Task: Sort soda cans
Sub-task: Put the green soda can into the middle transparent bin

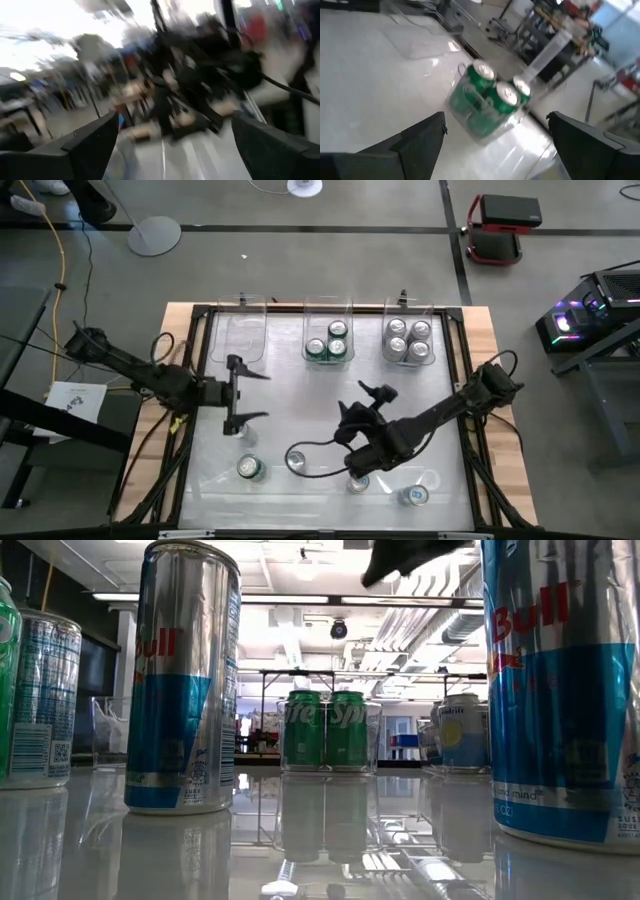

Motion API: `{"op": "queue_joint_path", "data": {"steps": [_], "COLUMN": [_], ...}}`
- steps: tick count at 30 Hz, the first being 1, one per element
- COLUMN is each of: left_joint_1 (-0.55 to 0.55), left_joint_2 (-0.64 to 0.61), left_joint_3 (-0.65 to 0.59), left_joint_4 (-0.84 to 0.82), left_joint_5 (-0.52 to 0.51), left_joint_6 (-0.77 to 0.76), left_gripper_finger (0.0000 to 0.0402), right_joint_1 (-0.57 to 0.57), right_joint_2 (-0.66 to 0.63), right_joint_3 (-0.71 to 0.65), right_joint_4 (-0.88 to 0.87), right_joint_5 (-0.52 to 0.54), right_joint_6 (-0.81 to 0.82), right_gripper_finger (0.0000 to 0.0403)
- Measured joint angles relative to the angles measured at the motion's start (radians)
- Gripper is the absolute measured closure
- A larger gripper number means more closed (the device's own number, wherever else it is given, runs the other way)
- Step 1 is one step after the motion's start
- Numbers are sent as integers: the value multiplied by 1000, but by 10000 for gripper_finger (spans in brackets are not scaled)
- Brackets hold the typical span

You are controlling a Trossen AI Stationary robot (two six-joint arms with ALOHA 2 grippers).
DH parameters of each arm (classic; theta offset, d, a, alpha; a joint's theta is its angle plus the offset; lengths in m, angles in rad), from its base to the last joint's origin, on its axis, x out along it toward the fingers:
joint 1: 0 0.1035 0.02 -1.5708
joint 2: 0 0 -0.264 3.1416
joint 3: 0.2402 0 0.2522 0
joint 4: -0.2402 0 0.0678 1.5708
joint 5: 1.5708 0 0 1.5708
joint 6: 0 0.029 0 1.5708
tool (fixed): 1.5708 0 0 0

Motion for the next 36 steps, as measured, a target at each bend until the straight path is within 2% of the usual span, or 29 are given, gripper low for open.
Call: {"op": "queue_joint_path", "data": {"steps": [2, 6, 9, 12, 15, 18, 20, 28, 33, 36], "left_joint_1": [-25, -76, -127, -189, -233, -256, -256, -298, -306, -304], "left_joint_2": [31, 125, 202, 275, 327, 379, 418, 511, 554, 584], "left_joint_3": [125, 379, 533, 624, 641, 642, 641, 641, 641, 641], "left_joint_4": [-246, -762, -1030, -1212, -1242, -1235, -1245, -1244, -1255, -1278], "left_joint_5": [1, 0, -2, 21, 74, 144, 193, 177, 218, 239], "left_joint_6": [-18, -145, -279, -336, -382, -551, -592, -582, -684, -680], "left_gripper_finger": [41, 41, 41, 41, 41, 41, 41, 41, 41, 41], "right_joint_1": [0, -16, -36, -59, -83, -111, -125, -149, -121, -98], "right_joint_2": [0, -1, -1, -2, -2, -2, -2, -2, -2, -2], "right_joint_3": [-36, -81, -113, -114, -106, -84, -69, -60, -60, -60], "right_joint_4": [-18, 13, 119, 229, 302, 293, 243, 123, 83, 82], "right_joint_5": [-18, -108, -172, -235, -280, -307, -306, -303, -293, -267], "right_joint_6": [94, 146, 57, -120, -336, -446, -451, -366, -297, -291], "right_gripper_finger": [59, 59, 59, 59, 59, 59, 59, 59, 59, 59]}}
